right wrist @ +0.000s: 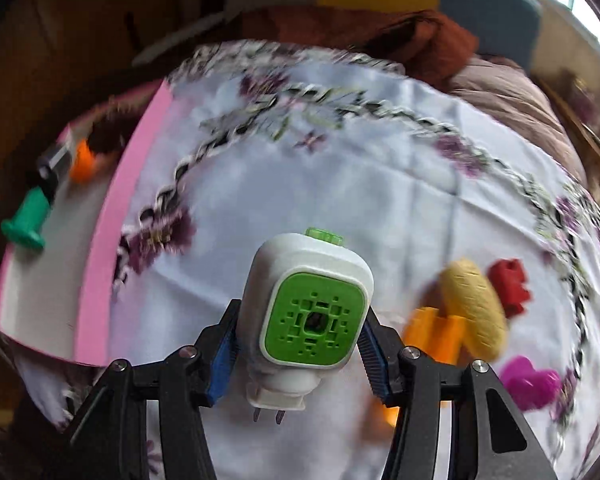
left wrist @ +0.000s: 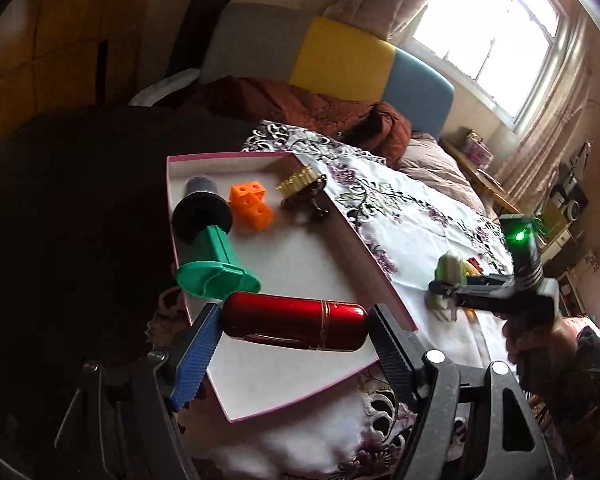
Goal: Organize rigid objects
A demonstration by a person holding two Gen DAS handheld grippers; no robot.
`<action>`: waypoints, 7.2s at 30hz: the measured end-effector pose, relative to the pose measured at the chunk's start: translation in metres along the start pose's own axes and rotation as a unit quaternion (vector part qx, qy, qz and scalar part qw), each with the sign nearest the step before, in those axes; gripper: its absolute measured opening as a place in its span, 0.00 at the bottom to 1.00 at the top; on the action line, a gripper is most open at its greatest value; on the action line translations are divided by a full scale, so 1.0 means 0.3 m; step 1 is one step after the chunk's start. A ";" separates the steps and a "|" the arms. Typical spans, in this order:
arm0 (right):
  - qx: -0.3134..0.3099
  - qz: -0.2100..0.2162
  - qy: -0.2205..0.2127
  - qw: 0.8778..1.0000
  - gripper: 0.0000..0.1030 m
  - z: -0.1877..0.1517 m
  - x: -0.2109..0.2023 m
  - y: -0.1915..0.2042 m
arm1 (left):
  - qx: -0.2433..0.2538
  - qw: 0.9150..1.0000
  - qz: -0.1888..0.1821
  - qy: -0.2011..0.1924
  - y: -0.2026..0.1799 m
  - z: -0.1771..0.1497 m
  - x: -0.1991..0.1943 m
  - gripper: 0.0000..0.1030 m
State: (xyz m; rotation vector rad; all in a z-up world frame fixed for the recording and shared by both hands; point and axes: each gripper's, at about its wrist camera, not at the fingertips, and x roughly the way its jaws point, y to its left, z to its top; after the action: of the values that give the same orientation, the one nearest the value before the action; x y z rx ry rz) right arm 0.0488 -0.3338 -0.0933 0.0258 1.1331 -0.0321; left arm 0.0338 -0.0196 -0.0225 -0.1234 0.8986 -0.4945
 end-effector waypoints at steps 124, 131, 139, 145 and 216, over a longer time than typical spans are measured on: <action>-0.006 0.015 -0.037 0.999 0.50 -0.027 0.012 -0.013 | -0.017 0.994 0.106 0.003 0.005 -0.006 0.026 0.77; 0.003 0.014 -0.034 0.999 0.50 -0.026 0.013 -0.014 | -0.029 0.993 0.109 -0.020 0.103 -0.008 -0.054 0.77; 0.021 -0.003 -0.036 0.999 0.49 -0.032 0.003 -0.003 | -0.024 0.993 0.117 -0.015 0.134 -0.039 -0.070 0.76; 0.030 0.004 -0.037 0.999 0.49 -0.040 -0.032 0.026 | -0.007 0.994 0.112 -0.014 0.082 -0.053 -0.055 0.76; -0.152 0.057 -0.039 0.986 0.48 0.169 -0.005 0.545 | -0.023 0.993 0.113 0.006 0.099 -0.075 -0.009 0.73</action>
State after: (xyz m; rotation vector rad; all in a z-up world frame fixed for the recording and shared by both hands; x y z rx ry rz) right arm 0.1003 -0.1724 -0.0697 -0.1811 1.0466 0.2406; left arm 0.0255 0.0100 -0.0436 -0.0589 0.9233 -0.2647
